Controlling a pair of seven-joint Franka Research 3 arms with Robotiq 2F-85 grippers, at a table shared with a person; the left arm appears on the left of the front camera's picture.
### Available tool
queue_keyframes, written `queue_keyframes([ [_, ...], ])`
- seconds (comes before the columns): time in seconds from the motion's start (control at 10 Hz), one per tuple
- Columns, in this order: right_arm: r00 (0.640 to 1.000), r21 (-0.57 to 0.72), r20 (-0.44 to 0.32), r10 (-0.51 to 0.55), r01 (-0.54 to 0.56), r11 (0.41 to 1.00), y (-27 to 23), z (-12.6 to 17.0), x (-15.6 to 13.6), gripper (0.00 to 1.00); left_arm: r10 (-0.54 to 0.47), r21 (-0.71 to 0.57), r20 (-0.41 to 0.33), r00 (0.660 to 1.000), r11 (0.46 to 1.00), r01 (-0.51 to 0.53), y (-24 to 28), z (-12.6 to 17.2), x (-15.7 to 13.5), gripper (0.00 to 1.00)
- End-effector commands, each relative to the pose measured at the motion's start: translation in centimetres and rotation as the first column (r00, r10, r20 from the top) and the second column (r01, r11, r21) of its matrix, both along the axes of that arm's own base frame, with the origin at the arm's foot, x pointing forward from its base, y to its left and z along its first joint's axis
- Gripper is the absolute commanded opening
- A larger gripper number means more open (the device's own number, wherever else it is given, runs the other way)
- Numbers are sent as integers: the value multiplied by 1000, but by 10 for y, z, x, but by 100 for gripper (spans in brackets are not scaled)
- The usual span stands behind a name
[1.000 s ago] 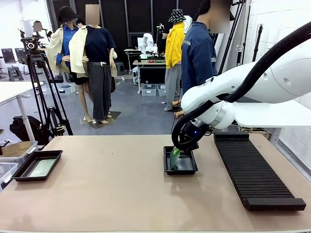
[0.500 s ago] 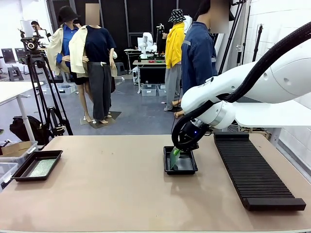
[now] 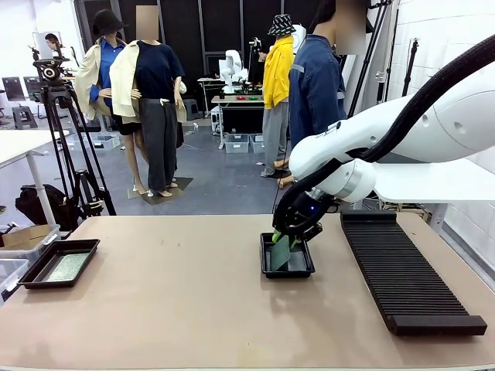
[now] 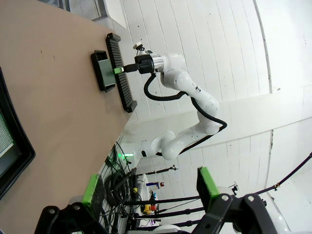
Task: Inspect and transfer BCBs to ESD trays.
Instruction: Pick up the Blank PCB from the PCB Rack and place it in the right ESD tray.
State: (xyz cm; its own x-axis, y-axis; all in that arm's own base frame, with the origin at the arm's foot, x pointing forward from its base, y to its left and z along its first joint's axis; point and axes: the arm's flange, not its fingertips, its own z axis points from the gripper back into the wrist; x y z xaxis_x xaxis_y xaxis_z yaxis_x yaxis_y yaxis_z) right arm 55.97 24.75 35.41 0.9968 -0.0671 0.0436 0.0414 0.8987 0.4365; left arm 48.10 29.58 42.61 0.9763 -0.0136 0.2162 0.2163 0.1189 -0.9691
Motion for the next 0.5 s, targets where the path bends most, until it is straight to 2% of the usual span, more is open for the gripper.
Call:
queue_keyframes([
  [0.0,1000,-81,-7,23,-23,996,6,19,1,100,2,9,-4,1000,1000,-2,0,2,-1,100],
  [0.2,999,-197,-23,26,-30,980,17,35,-7,100,2,9,-4,1000,1000,-2,0,2,-1,100],
  [0.4,999,-241,-25,38,-43,970,18,47,-14,100,2,9,-4,1000,1000,-2,0,2,-1,100],
])
